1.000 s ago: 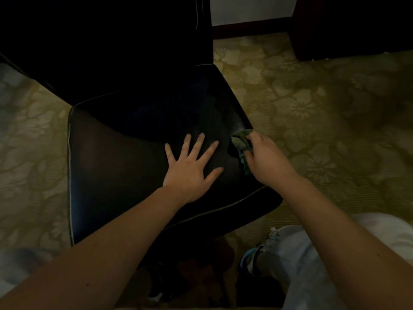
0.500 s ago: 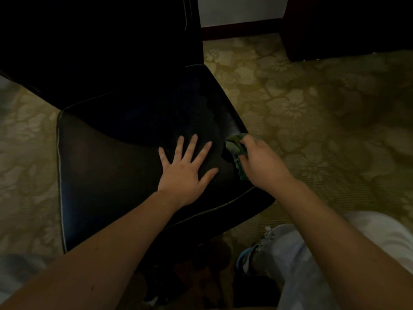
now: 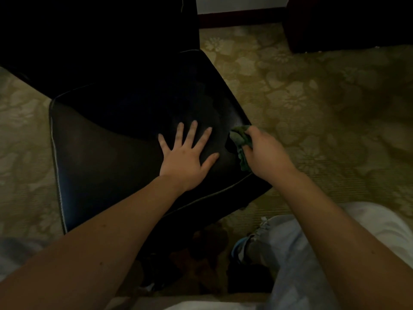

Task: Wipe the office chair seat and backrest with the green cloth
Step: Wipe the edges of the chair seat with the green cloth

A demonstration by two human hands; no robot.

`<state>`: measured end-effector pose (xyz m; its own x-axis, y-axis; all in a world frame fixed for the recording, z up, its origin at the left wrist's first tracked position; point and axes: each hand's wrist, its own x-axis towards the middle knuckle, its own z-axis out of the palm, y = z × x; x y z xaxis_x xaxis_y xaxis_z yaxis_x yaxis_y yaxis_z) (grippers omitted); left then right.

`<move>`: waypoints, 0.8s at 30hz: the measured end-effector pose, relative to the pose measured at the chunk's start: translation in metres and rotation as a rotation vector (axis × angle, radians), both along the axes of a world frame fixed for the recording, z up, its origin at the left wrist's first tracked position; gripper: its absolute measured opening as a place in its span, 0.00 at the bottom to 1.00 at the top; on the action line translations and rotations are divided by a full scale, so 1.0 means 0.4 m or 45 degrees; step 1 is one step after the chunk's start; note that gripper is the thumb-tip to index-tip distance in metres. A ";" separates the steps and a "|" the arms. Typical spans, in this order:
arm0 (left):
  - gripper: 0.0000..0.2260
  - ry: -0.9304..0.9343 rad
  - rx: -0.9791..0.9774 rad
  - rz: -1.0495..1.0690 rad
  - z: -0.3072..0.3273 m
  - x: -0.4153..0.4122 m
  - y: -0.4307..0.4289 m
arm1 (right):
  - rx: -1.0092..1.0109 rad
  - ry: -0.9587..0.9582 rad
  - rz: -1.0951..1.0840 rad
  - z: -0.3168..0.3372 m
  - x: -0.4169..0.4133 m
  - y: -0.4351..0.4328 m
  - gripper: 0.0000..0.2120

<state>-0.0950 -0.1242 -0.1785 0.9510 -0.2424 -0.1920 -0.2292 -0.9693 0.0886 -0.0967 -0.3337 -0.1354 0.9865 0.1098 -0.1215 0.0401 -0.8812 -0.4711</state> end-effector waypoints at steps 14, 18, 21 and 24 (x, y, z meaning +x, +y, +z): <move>0.31 -0.009 0.015 0.004 0.003 -0.001 -0.002 | -0.077 0.007 -0.032 0.000 -0.022 0.019 0.11; 0.31 -0.003 0.015 -0.003 0.005 -0.001 -0.004 | -0.090 -0.028 -0.033 0.007 -0.009 0.025 0.11; 0.31 0.007 0.016 0.009 0.006 0.003 -0.007 | -0.049 -0.052 -0.016 0.010 0.009 0.029 0.11; 0.31 0.036 0.000 0.036 0.007 0.009 -0.015 | -0.047 -0.072 -0.043 0.009 0.013 0.032 0.13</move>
